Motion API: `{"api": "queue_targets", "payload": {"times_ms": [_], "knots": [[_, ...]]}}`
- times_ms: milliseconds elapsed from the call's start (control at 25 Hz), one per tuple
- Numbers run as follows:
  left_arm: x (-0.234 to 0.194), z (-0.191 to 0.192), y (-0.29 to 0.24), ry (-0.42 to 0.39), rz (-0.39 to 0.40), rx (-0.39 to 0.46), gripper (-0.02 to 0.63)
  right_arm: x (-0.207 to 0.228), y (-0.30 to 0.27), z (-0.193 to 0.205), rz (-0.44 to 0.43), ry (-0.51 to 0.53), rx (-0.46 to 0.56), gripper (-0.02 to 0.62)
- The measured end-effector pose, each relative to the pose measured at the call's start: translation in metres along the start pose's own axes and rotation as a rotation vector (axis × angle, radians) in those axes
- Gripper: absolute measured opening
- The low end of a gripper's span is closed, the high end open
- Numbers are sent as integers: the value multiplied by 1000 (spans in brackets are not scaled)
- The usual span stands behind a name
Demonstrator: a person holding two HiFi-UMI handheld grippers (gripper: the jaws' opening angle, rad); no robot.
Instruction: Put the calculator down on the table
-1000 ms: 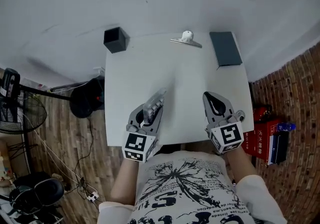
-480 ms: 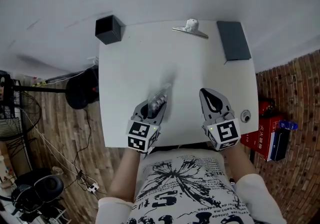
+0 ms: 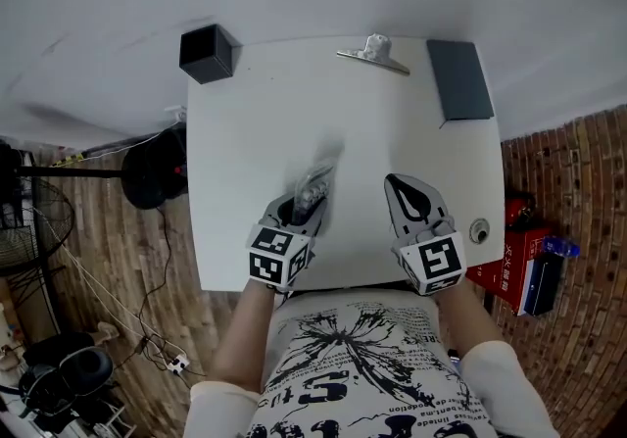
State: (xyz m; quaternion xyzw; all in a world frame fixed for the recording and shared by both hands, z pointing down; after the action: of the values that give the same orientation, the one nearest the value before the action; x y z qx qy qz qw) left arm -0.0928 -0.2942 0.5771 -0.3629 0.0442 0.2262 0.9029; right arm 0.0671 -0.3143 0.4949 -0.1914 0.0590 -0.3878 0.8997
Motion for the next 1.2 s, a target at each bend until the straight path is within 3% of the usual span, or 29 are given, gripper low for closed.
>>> {"api": "queue_targets", "payload": {"times_ms": [280,640,840,1200], "knots": [[-7,1,-14,-122,-54,-61,150,4,-8,0,-11,8,-16,15],[-27,1,-20,33,-63,-55,179,10,-20,1,-20,2,-36,15],[-35,0,-21,38,-84,-50,210,11,-23,3,-28,1,-48,15],[-54,-2,-23,51,-198,-10,304,14,-29,6,-37,-10,-59,15]]}}
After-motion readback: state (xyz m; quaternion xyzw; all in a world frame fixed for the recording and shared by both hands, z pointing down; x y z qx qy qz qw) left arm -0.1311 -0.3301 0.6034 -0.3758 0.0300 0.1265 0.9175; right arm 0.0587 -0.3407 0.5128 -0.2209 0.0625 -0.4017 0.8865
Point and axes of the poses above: the fingertips, and each gripper's own axes: y backward along the fingers, x to its right, z out of its underside, the point moved 4 cm from there along y, backward along the fingers, and after that the axes turned 10 degrees about -z, right-handed, at the moved point
